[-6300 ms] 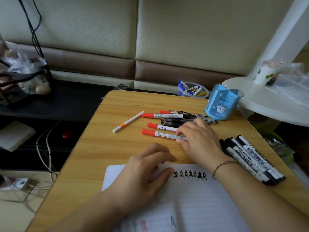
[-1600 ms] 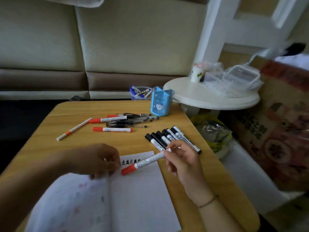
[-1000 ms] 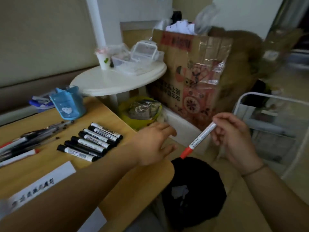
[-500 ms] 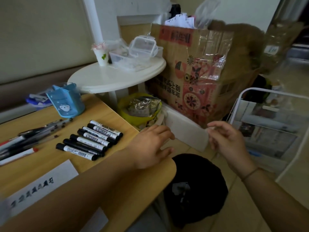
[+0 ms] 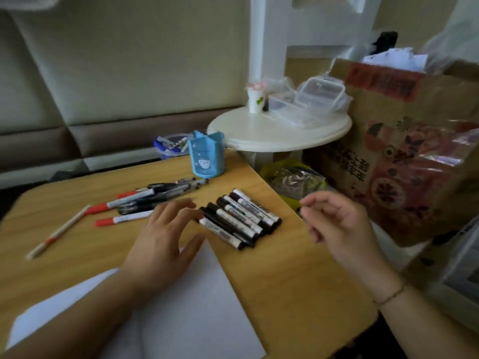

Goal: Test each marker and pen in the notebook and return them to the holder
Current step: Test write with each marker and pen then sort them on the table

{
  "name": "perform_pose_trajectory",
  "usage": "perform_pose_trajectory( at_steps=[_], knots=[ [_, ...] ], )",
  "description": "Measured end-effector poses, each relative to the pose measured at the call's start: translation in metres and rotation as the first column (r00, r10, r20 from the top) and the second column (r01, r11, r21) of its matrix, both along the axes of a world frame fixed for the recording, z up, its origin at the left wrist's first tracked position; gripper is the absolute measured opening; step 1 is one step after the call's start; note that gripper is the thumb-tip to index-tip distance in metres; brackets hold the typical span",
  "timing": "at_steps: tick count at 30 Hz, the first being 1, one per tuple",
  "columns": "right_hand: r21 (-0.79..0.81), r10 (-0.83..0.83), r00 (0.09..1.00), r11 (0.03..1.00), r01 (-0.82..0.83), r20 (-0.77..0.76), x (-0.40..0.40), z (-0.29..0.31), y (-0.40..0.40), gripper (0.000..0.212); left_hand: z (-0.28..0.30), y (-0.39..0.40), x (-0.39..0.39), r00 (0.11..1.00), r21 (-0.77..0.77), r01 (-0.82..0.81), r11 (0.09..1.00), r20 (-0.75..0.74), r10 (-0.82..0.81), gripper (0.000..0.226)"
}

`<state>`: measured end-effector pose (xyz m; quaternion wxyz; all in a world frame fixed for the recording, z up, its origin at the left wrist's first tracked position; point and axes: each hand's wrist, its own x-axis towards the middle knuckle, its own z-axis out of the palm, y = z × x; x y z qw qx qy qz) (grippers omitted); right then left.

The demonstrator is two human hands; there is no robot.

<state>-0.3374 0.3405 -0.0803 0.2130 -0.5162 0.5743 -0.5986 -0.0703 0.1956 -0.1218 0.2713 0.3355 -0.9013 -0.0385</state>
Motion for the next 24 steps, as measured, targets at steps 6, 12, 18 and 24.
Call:
perform_pose_trajectory(
  at_steps=[6,12,18,24],
  knots=[
    [0.089,0.174,0.9,0.985,-0.15,-0.399,0.104,-0.008,-0.098,0.005,-0.005,-0.038,0.083,0.856,0.056,-0.517,0.854,0.042,0.515,0.044],
    [0.152,0.14,0.406,0.988,-0.003,-0.903,0.178,-0.021,-0.176,0.029,-0.013,-0.052,0.099,0.765,0.106,-0.644,0.758,0.074,0.64,0.049],
    [0.188,0.146,0.348,0.978,0.09,-0.926,0.191,-0.039,-0.203,0.033,-0.019,-0.052,0.099,0.813,0.055,-0.582,0.811,0.023,0.582,0.048],
    [0.108,0.081,0.445,0.994,0.036,-0.892,0.177,-0.032,-0.177,0.026,-0.011,-0.055,0.106,0.897,0.011,-0.413,0.911,-0.171,0.408,0.044]
  ],
)
